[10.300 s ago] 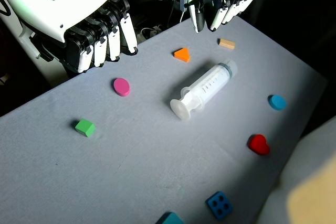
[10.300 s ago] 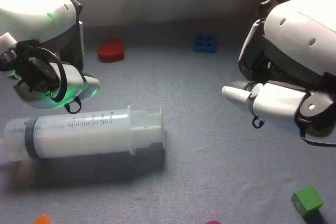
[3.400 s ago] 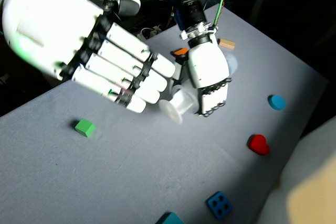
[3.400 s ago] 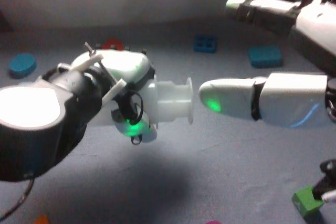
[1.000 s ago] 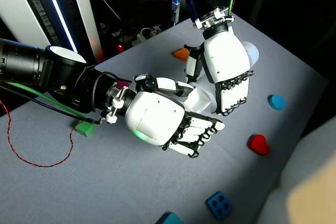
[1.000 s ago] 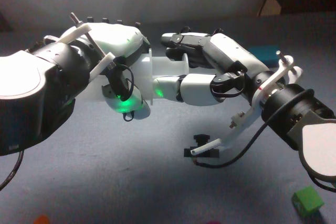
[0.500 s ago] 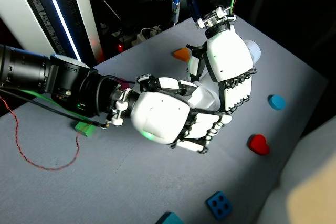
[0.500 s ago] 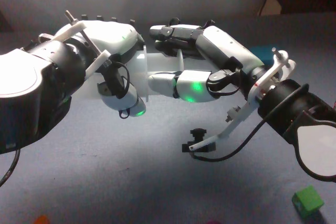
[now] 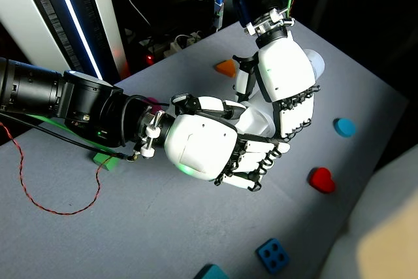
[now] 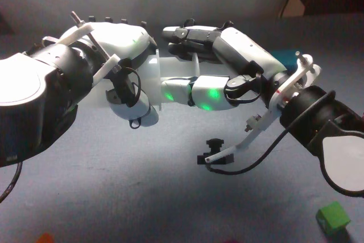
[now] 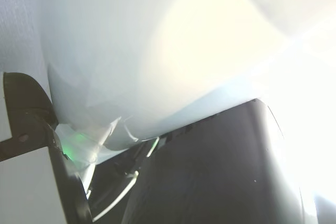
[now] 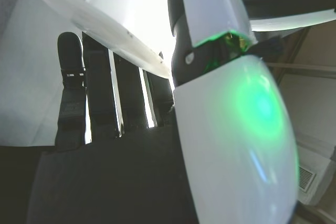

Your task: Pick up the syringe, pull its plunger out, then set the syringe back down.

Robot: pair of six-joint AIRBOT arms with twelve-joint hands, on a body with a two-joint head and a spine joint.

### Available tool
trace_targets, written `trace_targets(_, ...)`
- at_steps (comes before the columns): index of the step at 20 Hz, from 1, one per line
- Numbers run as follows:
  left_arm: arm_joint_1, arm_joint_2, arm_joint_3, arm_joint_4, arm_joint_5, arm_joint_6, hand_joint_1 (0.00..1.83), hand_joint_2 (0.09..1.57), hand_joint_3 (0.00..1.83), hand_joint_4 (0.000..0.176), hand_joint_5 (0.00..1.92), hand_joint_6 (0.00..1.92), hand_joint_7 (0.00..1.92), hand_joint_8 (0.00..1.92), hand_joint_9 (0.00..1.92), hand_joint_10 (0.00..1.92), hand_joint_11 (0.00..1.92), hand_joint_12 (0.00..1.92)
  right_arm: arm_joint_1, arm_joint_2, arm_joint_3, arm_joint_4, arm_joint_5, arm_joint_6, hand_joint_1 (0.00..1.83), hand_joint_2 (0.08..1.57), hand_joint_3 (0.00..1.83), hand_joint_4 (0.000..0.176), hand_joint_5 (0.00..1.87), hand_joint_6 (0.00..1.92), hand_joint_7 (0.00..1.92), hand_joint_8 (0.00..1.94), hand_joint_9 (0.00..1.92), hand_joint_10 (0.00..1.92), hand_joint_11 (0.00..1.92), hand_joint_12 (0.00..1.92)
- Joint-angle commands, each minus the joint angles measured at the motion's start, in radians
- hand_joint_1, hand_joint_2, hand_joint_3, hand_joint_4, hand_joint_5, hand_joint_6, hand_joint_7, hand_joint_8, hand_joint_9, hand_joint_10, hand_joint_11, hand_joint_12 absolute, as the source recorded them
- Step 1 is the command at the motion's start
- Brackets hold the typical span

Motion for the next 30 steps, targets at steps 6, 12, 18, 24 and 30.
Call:
trace_targets(6,-0.014,0.009,0.003,0.072,0.009,0.001,1.48,1.21,0.00,0.000,0.76,1.08,0.75,1.43,0.65,1.49,0.63,1.73,0.024,0.037,-0.014,-0.115,-0.049,0.076,1.16,1.01,0.00,0.000,0.58,0.03,0.70,0.03,0.64,0.04,0.19,1.14)
trace_targets(12,-0.008,0.009,0.001,0.072,0.007,-0.009,1.48,1.21,0.00,0.000,0.80,1.06,0.71,1.43,0.64,1.49,0.69,1.72,0.018,0.045,-0.018,-0.148,-0.073,0.065,1.22,1.06,0.01,0.000,0.62,0.02,0.77,0.02,0.72,0.05,0.29,1.16)
trace_targets(18,-0.005,0.010,0.003,0.072,0.007,-0.044,1.46,1.20,0.00,0.000,0.79,1.04,0.75,1.41,0.69,1.49,0.66,1.66,0.004,0.053,-0.017,-0.180,-0.067,0.057,1.29,1.07,0.01,0.000,0.71,0.04,0.85,0.04,0.81,0.09,0.39,1.20)
trace_targets(24,-0.004,0.013,0.002,0.072,0.007,-0.059,1.37,1.22,0.00,0.000,0.81,1.08,0.74,1.44,0.66,1.54,0.65,1.53,0.007,0.052,-0.013,-0.180,-0.069,0.041,1.39,1.11,0.00,0.000,0.82,1.00,1.03,0.89,0.99,1.20,1.01,1.27)
trace_targets(30,-0.003,0.013,0.003,0.072,0.007,-0.064,1.48,1.20,0.00,0.000,0.78,1.05,0.75,1.41,0.66,1.49,0.66,1.71,-0.001,0.065,-0.014,-0.181,-0.074,0.030,1.38,1.11,0.00,0.000,0.89,0.94,0.97,0.99,1.01,1.16,1.02,1.17)
